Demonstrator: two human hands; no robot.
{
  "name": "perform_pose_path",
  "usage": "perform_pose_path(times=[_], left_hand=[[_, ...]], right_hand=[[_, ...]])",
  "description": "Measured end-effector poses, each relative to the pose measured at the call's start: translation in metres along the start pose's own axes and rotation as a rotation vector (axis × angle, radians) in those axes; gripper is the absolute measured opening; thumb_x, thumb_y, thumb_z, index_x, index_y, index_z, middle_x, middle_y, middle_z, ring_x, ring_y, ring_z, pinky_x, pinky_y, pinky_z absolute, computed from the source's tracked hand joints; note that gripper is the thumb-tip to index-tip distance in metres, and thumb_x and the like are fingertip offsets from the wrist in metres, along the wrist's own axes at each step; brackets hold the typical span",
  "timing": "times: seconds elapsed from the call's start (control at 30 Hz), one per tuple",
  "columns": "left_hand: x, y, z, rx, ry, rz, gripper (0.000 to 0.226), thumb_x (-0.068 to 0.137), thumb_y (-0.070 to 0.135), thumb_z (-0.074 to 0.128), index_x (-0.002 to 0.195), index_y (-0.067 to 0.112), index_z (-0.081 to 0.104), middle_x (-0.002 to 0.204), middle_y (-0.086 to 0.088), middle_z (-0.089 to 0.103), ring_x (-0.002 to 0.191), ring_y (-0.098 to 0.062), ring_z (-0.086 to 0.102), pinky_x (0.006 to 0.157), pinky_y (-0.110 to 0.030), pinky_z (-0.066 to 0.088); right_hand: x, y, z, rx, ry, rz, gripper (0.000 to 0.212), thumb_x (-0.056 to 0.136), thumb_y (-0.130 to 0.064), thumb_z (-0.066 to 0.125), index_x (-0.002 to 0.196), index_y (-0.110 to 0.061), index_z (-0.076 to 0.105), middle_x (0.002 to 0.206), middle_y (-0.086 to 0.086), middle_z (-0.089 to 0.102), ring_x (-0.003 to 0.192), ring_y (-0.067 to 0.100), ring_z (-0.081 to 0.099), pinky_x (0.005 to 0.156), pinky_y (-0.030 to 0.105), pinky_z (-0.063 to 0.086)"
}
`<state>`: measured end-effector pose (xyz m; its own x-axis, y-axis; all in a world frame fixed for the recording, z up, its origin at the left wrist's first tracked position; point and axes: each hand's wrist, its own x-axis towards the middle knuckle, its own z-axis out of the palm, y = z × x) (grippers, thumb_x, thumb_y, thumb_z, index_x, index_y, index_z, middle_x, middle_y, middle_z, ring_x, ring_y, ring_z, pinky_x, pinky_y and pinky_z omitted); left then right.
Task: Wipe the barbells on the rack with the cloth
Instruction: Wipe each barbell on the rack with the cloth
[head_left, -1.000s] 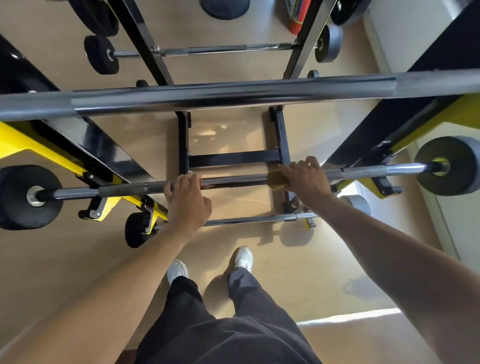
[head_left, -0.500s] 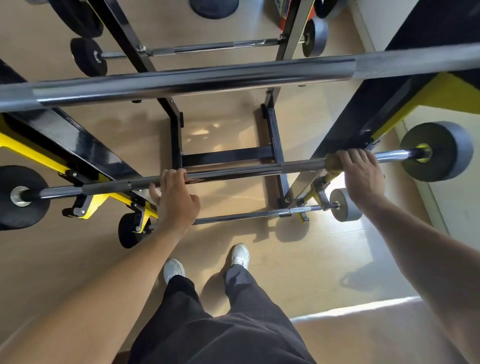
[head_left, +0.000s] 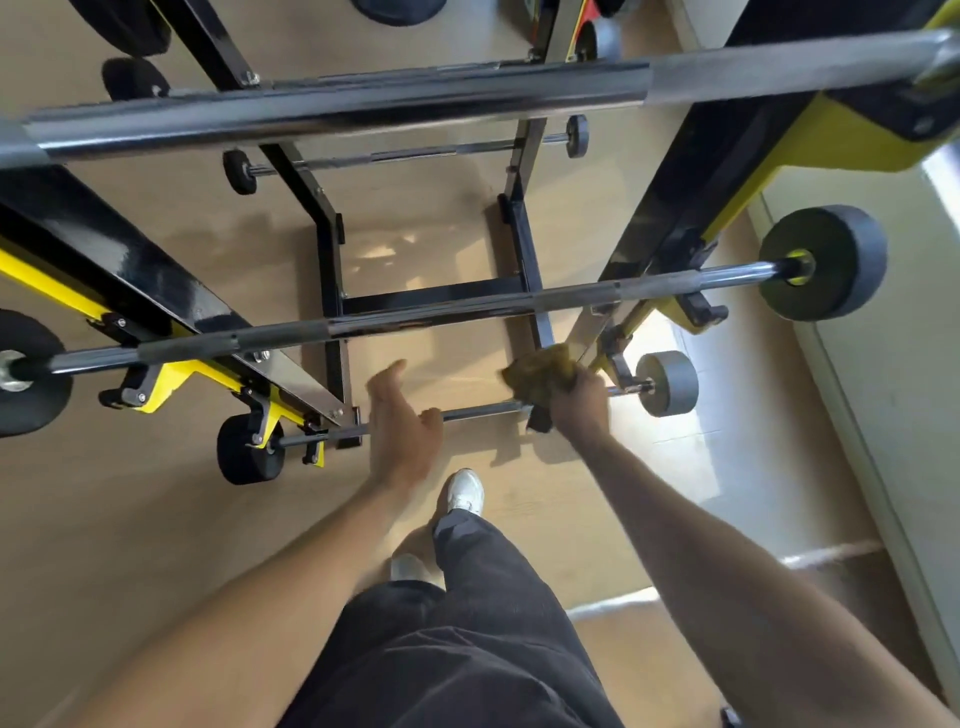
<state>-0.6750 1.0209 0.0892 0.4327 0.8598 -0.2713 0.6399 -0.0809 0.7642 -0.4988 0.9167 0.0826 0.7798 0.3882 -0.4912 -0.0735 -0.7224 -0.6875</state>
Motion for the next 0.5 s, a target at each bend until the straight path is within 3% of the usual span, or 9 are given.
perform_pose_path(times=[0.1, 0.2, 0.27, 0.37, 0.43, 0.5], left_hand=[[-0.02, -0.001, 0.006, -0.043, -0.284, 0.013, 0.068, 0.091, 0.007, 0.064, 0.149, 0.019, 0.032, 0.151, -0.002, 0.035, 0.135, -0.019, 0.04, 0.107, -0.032, 0.039], [-0.039, -0.014, 0.017, -0.162, -0.509, -0.051, 0.064, 0.091, 0.018, 0.067, 0.147, 0.025, 0.036, 0.139, 0.004, 0.045, 0.128, -0.017, 0.046, 0.108, -0.035, 0.04], [-0.048, -0.032, 0.031, -0.184, -0.534, -0.077, 0.056, 0.091, 0.026, 0.069, 0.141, 0.023, 0.043, 0.129, 0.002, 0.054, 0.122, -0.019, 0.054, 0.105, -0.037, 0.046], [-0.055, -0.061, 0.051, -0.034, -0.487, -0.082, 0.046, 0.093, 0.035, 0.066, 0.134, 0.024, 0.048, 0.12, 0.0, 0.064, 0.109, -0.022, 0.062, 0.096, -0.038, 0.053], [-0.056, -0.077, 0.067, 0.019, -0.518, -0.078, 0.042, 0.095, 0.033, 0.063, 0.134, 0.025, 0.05, 0.121, 0.0, 0.066, 0.109, -0.023, 0.064, 0.095, -0.037, 0.054], [-0.055, -0.093, 0.089, 0.051, -0.559, -0.064, 0.036, 0.099, 0.028, 0.058, 0.134, 0.024, 0.055, 0.122, 0.001, 0.067, 0.111, -0.022, 0.064, 0.096, -0.035, 0.054]], right_hand=[[-0.032, 0.015, 0.026, 0.026, -0.137, 0.035, 0.022, 0.089, -0.001, 0.053, 0.091, -0.02, 0.063, 0.077, -0.004, 0.063, 0.078, 0.016, 0.063, 0.057, 0.017, 0.049], [-0.064, 0.034, 0.039, 0.182, -0.331, -0.018, 0.023, 0.081, 0.003, 0.064, 0.091, -0.017, 0.069, 0.077, -0.001, 0.069, 0.076, 0.019, 0.068, 0.059, 0.019, 0.054], [-0.076, 0.048, 0.044, 0.251, -0.485, -0.032, 0.03, 0.079, 0.007, 0.063, 0.102, -0.012, 0.07, 0.081, 0.004, 0.073, 0.073, 0.02, 0.071, 0.062, 0.026, 0.057], [-0.078, 0.079, 0.05, 0.398, -0.639, 0.105, 0.043, 0.076, 0.022, 0.054, 0.114, 0.004, 0.064, 0.082, 0.012, 0.071, 0.071, 0.024, 0.07, 0.062, 0.033, 0.058], [-0.071, 0.101, 0.054, 0.492, -0.657, 0.219, 0.038, 0.079, 0.02, 0.049, 0.113, 0.009, 0.063, 0.093, 0.022, 0.068, 0.085, 0.036, 0.068, 0.07, 0.041, 0.06], [-0.058, 0.126, 0.058, 0.543, -0.576, 0.316, 0.028, 0.089, 0.013, 0.046, 0.109, 0.005, 0.063, 0.104, 0.019, 0.065, 0.097, 0.034, 0.064, 0.072, 0.036, 0.06]])
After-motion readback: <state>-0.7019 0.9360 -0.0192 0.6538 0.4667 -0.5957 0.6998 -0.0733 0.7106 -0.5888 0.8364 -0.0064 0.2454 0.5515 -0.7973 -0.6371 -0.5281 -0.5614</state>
